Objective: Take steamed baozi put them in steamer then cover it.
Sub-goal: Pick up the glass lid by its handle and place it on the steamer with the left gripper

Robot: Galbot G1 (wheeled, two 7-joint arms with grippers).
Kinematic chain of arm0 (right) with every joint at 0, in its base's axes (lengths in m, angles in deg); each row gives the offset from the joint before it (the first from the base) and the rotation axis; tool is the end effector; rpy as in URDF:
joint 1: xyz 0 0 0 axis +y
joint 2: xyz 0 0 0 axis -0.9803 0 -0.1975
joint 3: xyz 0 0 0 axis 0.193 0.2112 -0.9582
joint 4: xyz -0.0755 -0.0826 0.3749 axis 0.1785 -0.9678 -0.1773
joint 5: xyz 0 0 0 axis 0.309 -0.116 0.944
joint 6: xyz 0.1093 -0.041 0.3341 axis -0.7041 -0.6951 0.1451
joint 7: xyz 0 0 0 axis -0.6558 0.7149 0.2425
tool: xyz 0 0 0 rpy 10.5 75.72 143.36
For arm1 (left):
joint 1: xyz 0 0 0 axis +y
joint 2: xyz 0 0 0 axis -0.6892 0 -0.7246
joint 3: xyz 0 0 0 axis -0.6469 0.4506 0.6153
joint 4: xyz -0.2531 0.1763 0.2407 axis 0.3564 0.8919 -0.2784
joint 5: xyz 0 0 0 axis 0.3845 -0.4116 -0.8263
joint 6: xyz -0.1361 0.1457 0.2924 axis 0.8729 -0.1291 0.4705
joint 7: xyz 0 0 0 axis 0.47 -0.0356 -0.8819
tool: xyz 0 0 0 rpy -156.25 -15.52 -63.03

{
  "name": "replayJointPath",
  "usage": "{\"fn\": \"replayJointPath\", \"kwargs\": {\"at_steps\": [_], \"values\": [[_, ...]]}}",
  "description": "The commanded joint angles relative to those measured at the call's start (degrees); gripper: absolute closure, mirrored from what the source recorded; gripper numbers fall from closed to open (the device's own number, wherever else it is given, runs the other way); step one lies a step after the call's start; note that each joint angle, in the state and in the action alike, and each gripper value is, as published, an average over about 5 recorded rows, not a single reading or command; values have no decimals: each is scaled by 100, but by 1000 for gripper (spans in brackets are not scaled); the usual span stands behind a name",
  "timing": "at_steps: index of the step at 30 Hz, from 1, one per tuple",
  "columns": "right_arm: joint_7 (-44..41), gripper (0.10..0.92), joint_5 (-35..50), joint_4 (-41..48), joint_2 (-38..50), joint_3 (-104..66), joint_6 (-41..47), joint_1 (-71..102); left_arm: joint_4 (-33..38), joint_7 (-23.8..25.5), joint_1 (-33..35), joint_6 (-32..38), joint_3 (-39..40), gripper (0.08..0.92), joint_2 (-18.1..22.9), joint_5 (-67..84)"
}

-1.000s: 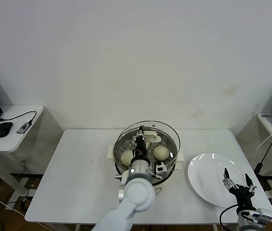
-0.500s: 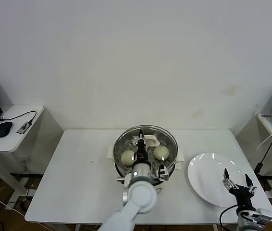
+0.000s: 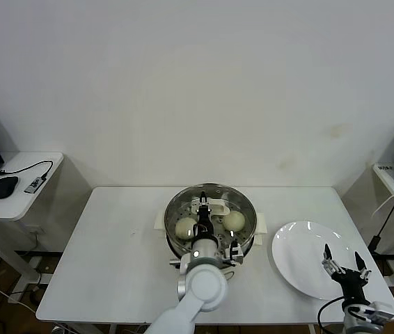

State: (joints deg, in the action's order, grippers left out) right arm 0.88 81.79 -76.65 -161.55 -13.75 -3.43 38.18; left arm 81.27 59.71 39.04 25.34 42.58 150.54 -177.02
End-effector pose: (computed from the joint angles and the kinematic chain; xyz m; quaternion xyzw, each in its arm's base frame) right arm 0.1569 -0.1572 -0.3892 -0.1254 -0.9879 -0.0816 0.0415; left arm 0.3070 -0.2083 -0.2981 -0.0277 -0.7319 -0.6797 0.0396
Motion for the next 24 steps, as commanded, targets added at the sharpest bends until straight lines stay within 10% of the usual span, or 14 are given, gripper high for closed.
{"fn": "replayJointPath", "kwargs": {"at_steps": [1, 24], "values": [[2, 203, -20, 11, -13, 8, -12, -4, -64, 3, -12, -251, -14, 844, 59, 11], [4, 203, -71, 31, -11, 5, -50, 23, -17, -271, 101, -236, 23, 843, 20, 230]]}}
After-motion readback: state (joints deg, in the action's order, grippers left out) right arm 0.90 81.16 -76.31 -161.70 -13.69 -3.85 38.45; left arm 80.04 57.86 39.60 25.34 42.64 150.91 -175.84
